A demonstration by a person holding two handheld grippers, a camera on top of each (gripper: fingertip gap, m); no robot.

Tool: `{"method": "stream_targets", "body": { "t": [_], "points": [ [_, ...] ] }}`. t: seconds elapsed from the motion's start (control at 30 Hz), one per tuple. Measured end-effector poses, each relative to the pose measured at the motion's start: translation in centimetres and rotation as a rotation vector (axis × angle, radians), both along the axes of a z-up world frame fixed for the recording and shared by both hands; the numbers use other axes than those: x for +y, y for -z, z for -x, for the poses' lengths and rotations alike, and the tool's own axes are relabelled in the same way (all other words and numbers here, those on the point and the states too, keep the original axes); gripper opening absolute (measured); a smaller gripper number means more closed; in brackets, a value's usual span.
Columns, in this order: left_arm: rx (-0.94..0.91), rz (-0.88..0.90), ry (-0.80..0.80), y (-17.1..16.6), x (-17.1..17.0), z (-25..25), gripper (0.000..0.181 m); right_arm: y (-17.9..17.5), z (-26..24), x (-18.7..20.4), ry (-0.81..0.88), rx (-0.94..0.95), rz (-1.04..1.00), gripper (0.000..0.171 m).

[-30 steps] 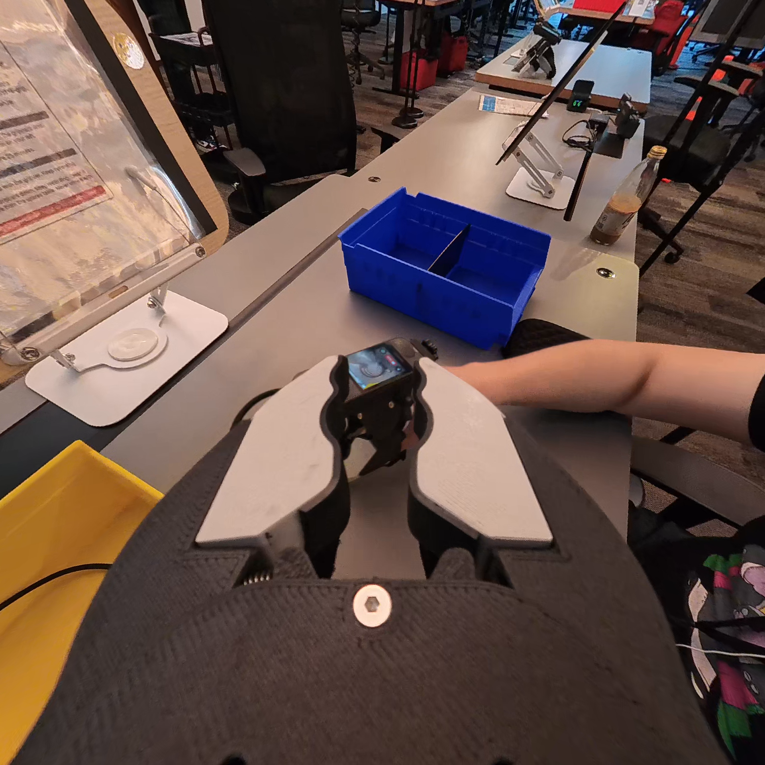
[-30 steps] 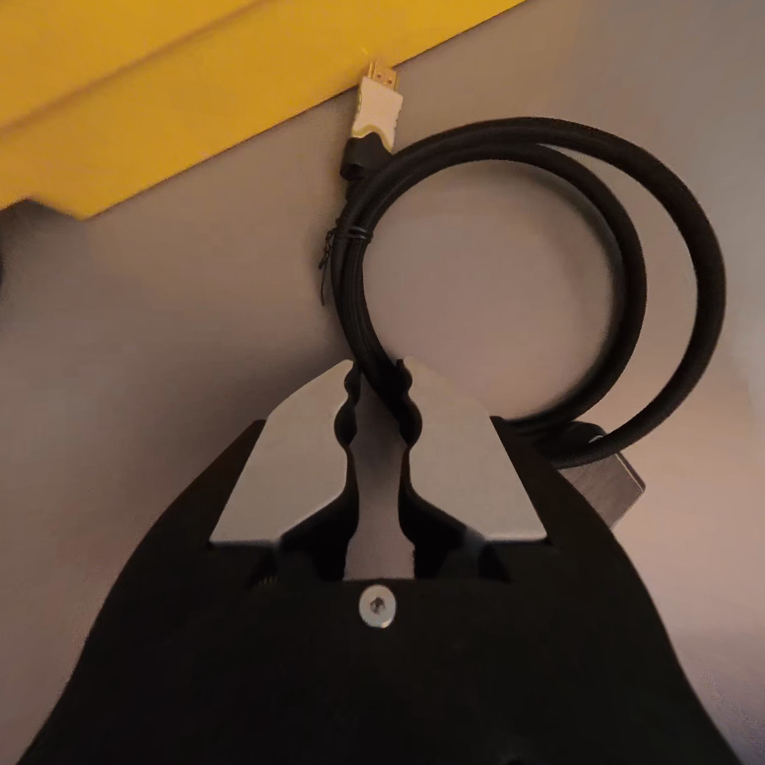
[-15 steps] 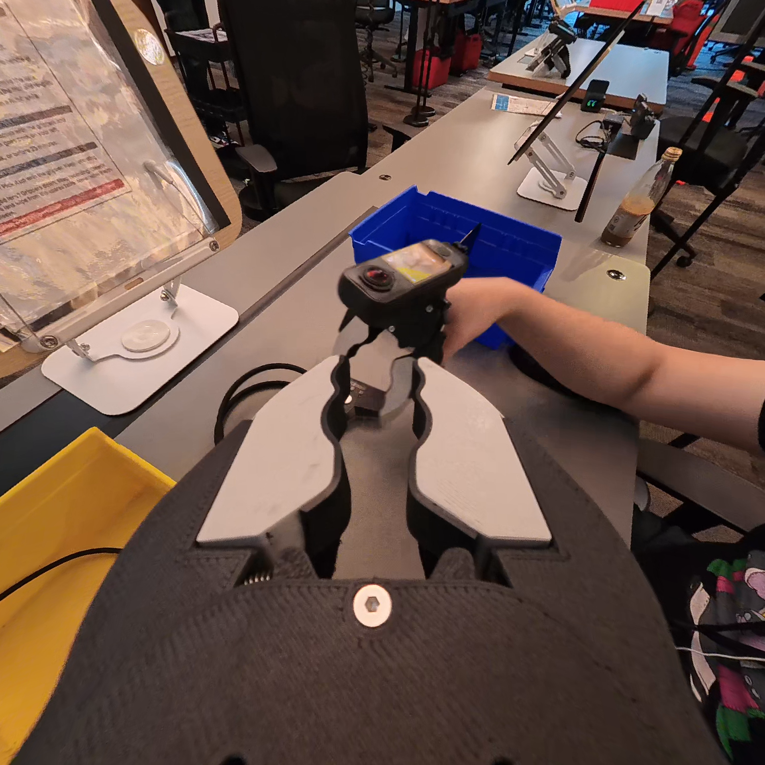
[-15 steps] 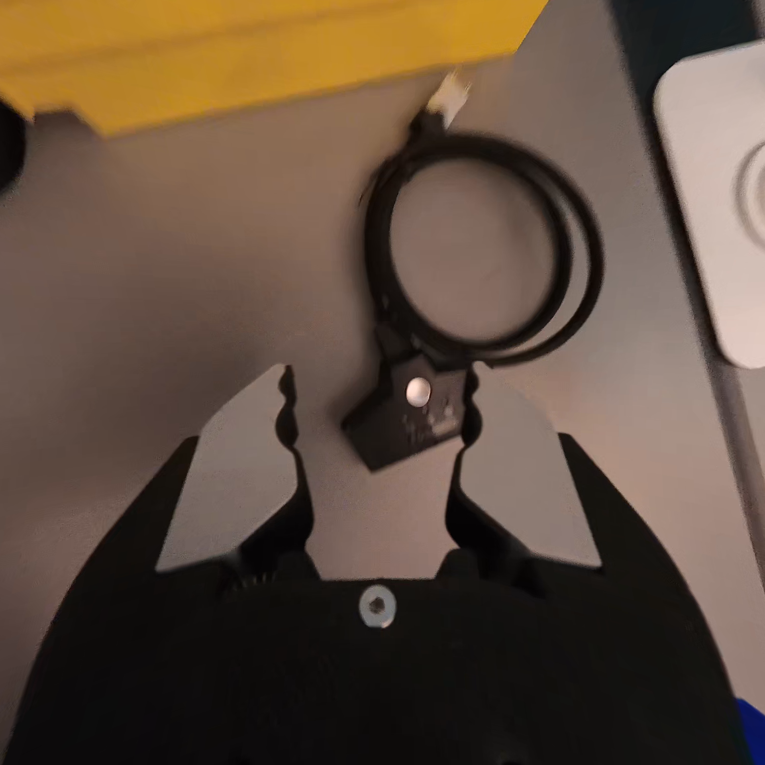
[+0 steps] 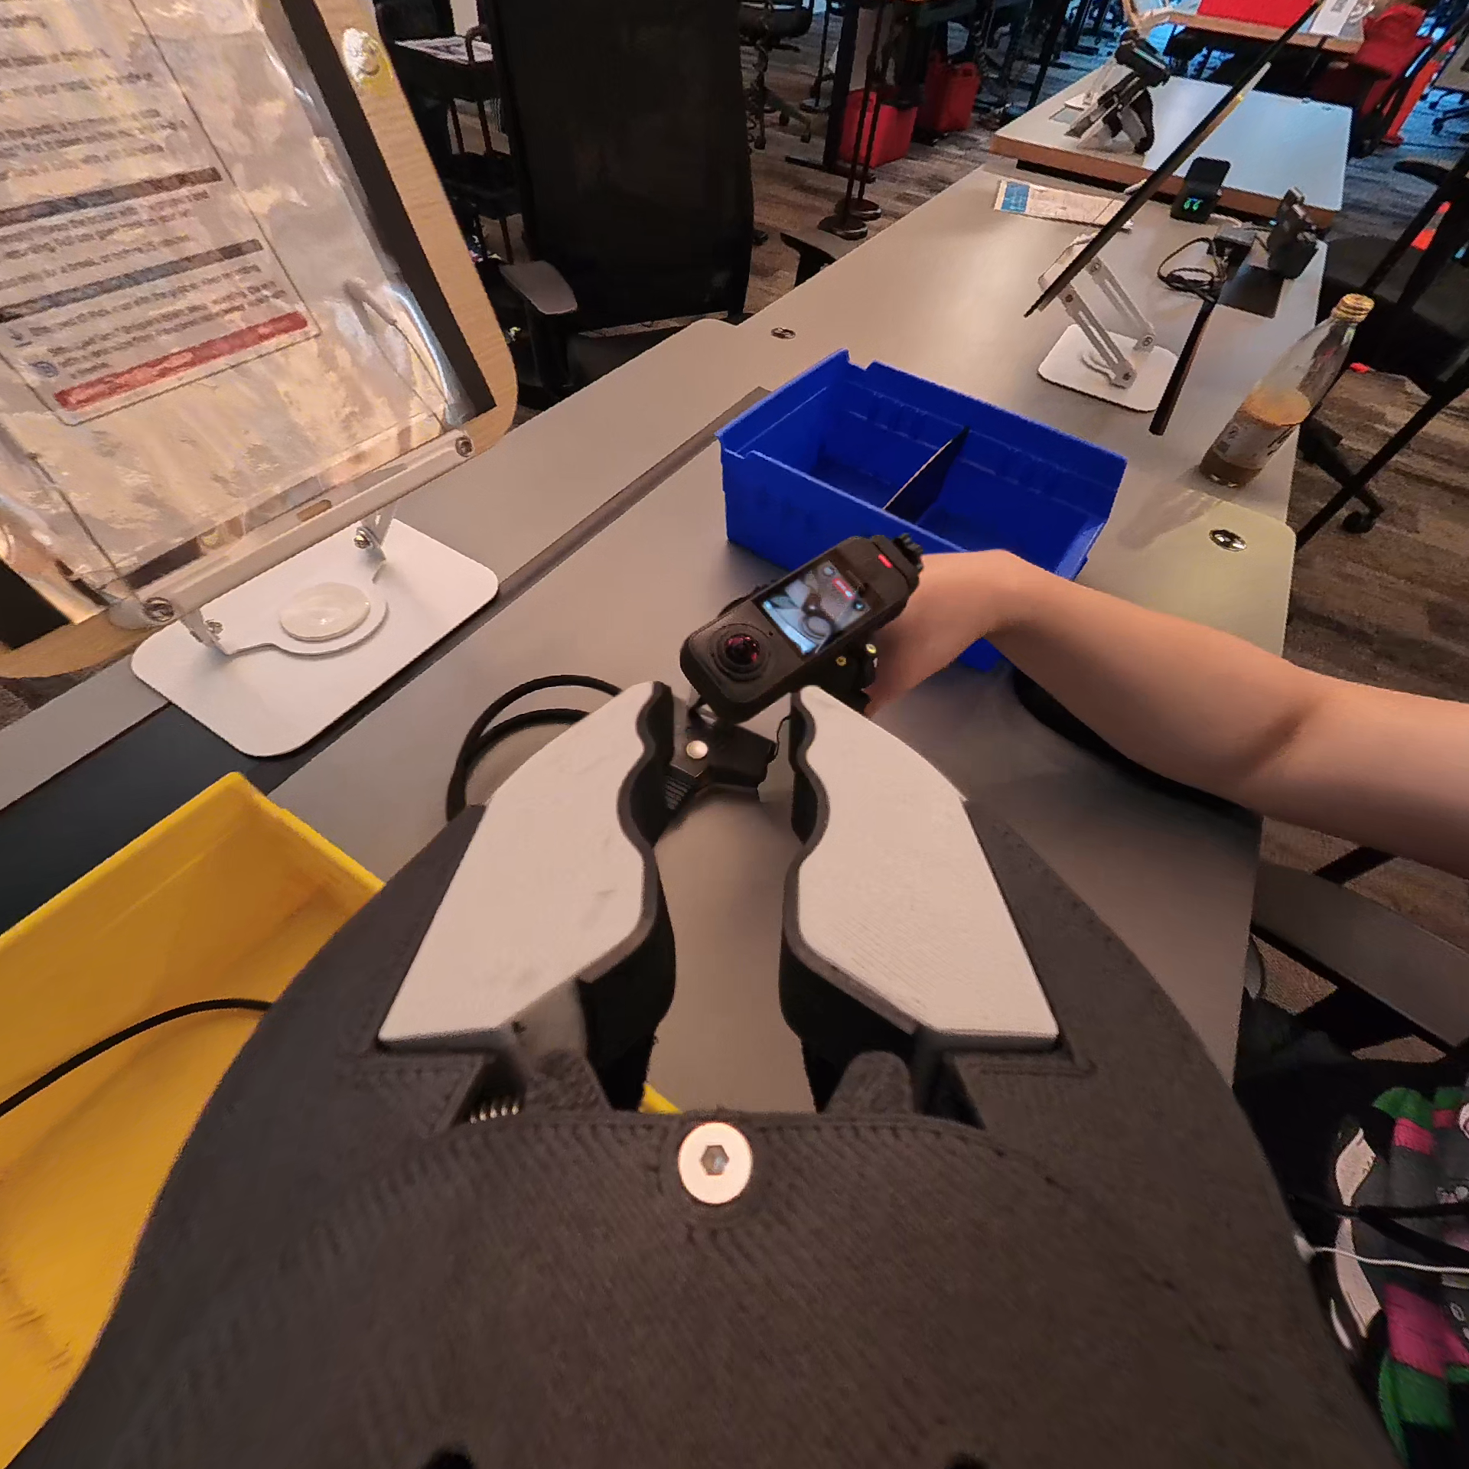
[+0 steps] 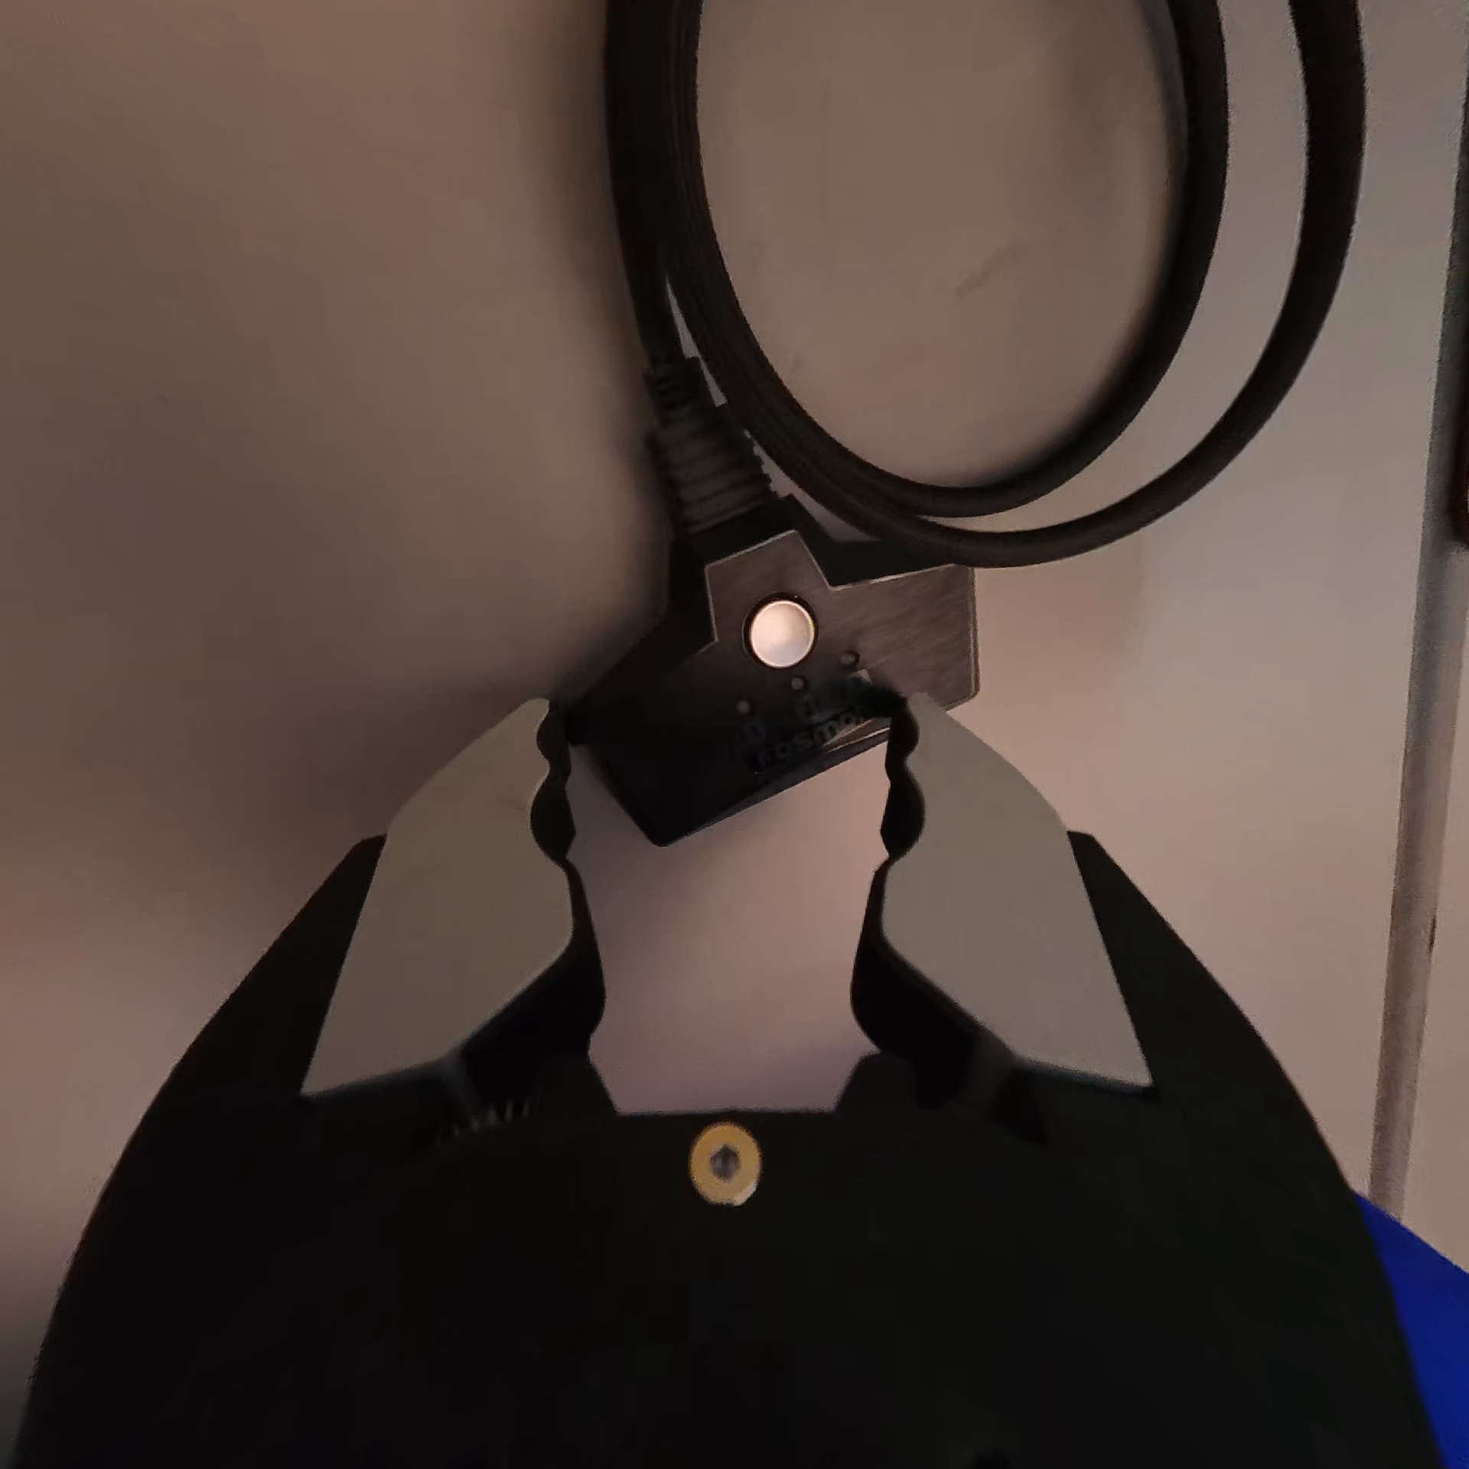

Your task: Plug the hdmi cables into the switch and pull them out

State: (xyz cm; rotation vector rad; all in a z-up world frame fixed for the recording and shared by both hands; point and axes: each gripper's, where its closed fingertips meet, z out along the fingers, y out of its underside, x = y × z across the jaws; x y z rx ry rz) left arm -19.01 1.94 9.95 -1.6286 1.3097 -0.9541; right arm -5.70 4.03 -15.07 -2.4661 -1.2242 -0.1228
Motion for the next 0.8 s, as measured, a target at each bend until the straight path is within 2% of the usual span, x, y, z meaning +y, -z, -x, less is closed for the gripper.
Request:
{"method": "stream_targets", "body": {
  "t": [0.03, 0.13, 0.23, 0.33, 0.5, 0.57, 0.63, 0.7, 0.8],
  "points": [
    [0.0, -0.004, -0.008, 0.0, 0.2, 0.3, 0.026, 0.0, 0.0, -0.1, 0.027, -0.009, 0.002, 0.077],
    [0.003, -0.016, -0.084, -0.2, 1.6, 1.8, 0.027, -0.1, 0.2, 0.6, 0.167, -0.01, -0.028, 0.07],
    [0.023, -0.038, -0.244, -0.3, 4.2, 5.0, 0.027, -0.2, 0.1, 1.4, 0.312, -0.01, -0.079, 0.062],
    [0.097, 0.029, -0.321, 1.2, 5.1, 8.5, 0.027, -0.2, 0.5, 2.3, 0.425, 0.025, -0.14, 0.059],
    [0.316, 0.157, -0.154, 6.5, 2.3, 11.9, 0.027, -0.3, 1.3, 3.4, 0.413, 0.086, -0.191, 0.059],
    [0.461, 0.152, -0.059, 9.5, 1.4, 12.8, 0.033, -1.0, 2.2, 3.3, 0.384, 0.185, -0.16, 0.057],
    [0.544, 0.133, 0.047, 12.0, 1.2, 12.7, 0.031, -2.9, 2.0, 3.3, 0.352, 0.228, -0.181, 0.057],
    [0.549, 0.152, 0.15, 14.2, 1.5, 11.8, 0.032, -5.7, 0.8, 3.6, 0.341, 0.23, -0.273, 0.057],
    [0.541, 0.315, 0.188, 16.4, 2.4, 11.4, 0.039, -9.3, 0.1, 3.0, 0.333, 0.329, -0.333, 0.057]
  ]
}}
